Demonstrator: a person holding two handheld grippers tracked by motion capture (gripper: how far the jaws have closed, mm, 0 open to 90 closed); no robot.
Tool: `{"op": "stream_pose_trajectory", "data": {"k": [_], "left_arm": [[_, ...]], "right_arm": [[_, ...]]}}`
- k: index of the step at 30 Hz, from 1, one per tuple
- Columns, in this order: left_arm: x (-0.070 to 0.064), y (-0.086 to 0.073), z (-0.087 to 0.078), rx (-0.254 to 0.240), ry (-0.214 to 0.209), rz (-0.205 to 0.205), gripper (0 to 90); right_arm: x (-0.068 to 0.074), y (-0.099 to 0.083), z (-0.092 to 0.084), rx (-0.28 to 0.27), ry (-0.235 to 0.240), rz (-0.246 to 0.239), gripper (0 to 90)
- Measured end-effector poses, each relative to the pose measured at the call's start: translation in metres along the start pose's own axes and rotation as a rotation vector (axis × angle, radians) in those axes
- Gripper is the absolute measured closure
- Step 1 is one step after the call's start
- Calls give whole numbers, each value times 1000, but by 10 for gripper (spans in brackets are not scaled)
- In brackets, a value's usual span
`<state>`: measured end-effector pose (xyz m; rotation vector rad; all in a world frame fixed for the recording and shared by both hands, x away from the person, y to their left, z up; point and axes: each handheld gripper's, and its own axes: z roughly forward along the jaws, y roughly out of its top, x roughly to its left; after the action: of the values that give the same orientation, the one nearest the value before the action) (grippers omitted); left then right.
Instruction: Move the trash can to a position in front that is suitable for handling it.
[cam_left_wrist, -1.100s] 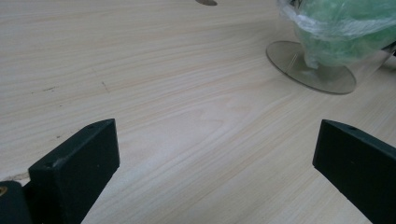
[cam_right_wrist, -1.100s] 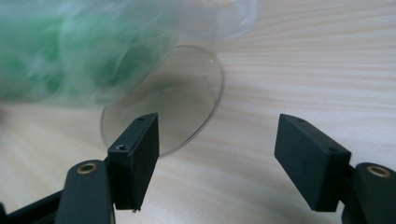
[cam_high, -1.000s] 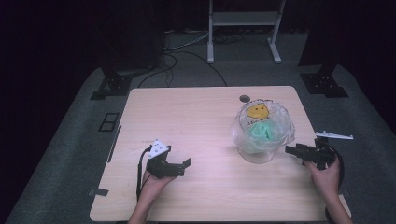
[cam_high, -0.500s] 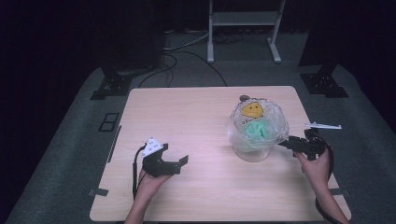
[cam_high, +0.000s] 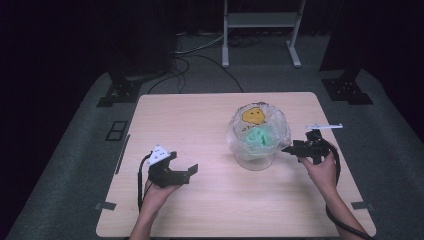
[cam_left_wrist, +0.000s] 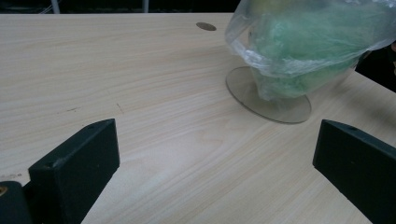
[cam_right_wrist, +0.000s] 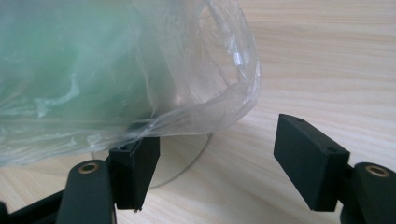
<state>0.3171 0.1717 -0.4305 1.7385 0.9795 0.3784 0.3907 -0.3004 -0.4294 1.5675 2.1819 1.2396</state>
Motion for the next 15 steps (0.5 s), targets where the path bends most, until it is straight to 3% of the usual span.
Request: {"op": "stream_pose_trajectory", "data": {"k": [15], "left_arm": [[1,16,-5,-18,-36,29,0]], "right_arm": [[42,26,38,67,30,-107,308]]}}
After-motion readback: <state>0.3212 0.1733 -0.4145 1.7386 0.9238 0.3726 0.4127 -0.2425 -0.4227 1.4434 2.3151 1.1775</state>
